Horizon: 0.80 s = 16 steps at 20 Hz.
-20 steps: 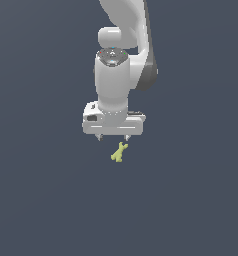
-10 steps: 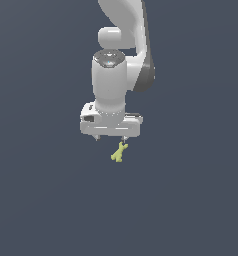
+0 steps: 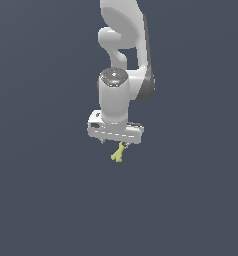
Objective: Pick up the object and move it to a goal position.
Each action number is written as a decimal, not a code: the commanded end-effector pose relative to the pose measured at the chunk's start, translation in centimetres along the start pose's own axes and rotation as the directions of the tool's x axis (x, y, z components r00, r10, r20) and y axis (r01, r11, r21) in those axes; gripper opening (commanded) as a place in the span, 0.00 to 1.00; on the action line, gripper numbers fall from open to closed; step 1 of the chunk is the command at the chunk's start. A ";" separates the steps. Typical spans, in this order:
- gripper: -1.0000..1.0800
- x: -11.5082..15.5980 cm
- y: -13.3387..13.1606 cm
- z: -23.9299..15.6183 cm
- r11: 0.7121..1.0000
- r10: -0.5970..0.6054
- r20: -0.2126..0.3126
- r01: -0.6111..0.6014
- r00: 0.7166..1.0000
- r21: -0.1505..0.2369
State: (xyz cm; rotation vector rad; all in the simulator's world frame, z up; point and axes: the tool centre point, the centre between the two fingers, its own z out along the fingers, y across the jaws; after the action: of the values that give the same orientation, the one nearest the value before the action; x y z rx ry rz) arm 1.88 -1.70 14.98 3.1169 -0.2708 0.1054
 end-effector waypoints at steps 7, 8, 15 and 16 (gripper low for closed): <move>0.96 -2.7 -1.1 5.6 0.984 0.179 0.045 -0.179 0.983 -0.002; 0.96 -3.0 -1.2 6.1 0.981 0.195 0.049 -0.195 0.980 -0.003; 0.96 -4.3 -1.5 8.2 0.964 0.267 0.065 -0.267 0.962 -0.012; 0.96 -4.3 -1.5 8.3 0.962 0.272 0.066 -0.272 0.960 -0.013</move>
State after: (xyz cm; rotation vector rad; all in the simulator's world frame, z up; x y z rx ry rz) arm -1.45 0.36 6.63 3.0671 -0.6815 0.0046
